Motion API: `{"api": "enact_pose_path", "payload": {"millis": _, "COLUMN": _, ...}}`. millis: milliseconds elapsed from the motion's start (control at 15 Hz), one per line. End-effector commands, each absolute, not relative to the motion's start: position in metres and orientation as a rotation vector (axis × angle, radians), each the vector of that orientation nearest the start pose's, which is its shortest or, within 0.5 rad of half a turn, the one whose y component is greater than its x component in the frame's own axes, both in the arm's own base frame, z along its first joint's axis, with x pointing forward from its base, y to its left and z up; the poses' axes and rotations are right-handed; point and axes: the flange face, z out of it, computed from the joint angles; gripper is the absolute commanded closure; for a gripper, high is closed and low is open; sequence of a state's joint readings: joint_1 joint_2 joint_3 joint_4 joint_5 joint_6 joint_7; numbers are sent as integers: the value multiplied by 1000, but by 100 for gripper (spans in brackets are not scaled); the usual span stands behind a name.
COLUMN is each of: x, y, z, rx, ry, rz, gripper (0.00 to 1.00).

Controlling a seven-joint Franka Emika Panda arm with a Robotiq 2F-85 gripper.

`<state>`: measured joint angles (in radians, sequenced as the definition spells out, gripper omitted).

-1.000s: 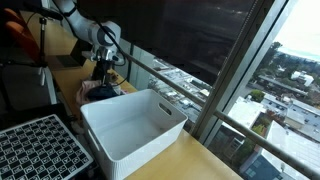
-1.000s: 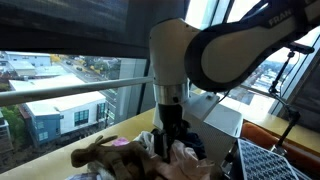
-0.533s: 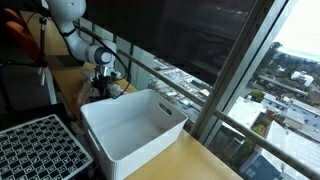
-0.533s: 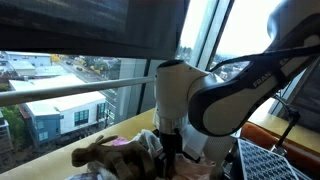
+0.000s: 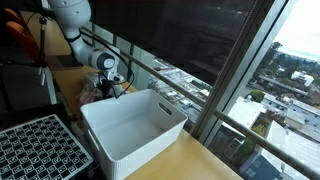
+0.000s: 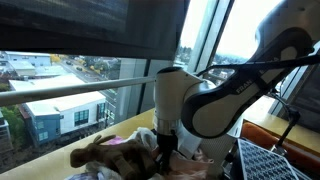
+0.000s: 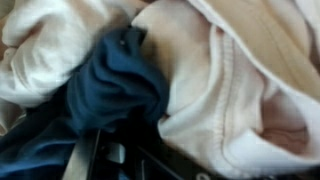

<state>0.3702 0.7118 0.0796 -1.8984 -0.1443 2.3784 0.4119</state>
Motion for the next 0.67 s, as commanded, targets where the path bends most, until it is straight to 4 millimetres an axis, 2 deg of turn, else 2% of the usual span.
{"api": "enact_pose_path", "payload": {"millis": 0, "x": 544, "y": 269, "z": 115, "rx": -3163, "ry": -206, "rz": 290, "gripper": 77}}
{"api": "enact_pose_path", "payload": {"millis": 200, "x": 542, "y": 283, "z": 140, "rx": -3120, "ry": -180, "rz": 264, "gripper": 98}}
{"api": "enact_pose_path", "payload": {"millis": 600, "x": 527, "y": 310, "z": 212, "rx": -3130, "ry": -176, "rz": 123, "gripper": 95}}
